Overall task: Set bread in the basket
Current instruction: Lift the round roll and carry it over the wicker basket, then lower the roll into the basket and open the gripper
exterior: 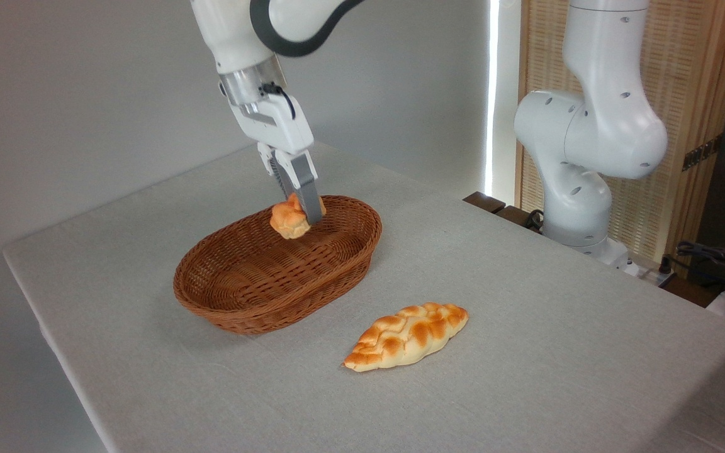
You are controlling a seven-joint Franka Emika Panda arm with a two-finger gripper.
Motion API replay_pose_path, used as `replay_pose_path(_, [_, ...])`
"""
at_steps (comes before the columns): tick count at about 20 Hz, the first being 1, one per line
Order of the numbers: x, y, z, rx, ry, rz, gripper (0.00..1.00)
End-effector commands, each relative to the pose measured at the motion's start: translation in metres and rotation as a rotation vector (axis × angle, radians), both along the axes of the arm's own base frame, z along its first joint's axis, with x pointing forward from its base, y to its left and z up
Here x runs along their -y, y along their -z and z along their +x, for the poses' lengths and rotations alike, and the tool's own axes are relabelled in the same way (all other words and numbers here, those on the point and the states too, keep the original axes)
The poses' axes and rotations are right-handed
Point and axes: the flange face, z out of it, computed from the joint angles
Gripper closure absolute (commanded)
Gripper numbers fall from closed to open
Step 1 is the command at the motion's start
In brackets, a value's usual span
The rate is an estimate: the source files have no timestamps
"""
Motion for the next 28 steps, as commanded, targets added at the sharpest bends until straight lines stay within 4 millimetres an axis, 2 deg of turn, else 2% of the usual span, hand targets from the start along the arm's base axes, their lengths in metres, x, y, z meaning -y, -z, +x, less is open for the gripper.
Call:
replay_pose_path(1, [-0.001,0.016,-0.007,-0.020,-0.011,-0.001,0.49])
replay_pose_path(3, [-0.003,0.022,-0.010,-0.036,-0.010,0.009,0.46])
replay_pose_path(6, [0.000,0.025,-0.013,-0.038,-0.004,0.011,0.18])
replay_pose_path(10, [-0.001,0.025,-0.014,-0.048,0.001,0.023,0.00])
replay_pose_path(18, [-0.009,0.019,-0.014,-0.061,0.023,0.082,0.00])
replay_pose_path(20, [-0.010,0.001,-0.007,-0.044,0.020,0.076,0.00])
replay_pose_path(21, [-0.019,-0.017,0.006,-0.021,-0.004,0.057,0.00])
replay_pose_path(25, [-0.073,-0.086,0.050,0.046,-0.044,-0.028,0.00])
replay_pose_path(28, [-0.119,-0.127,0.075,0.088,-0.057,-0.083,0.00])
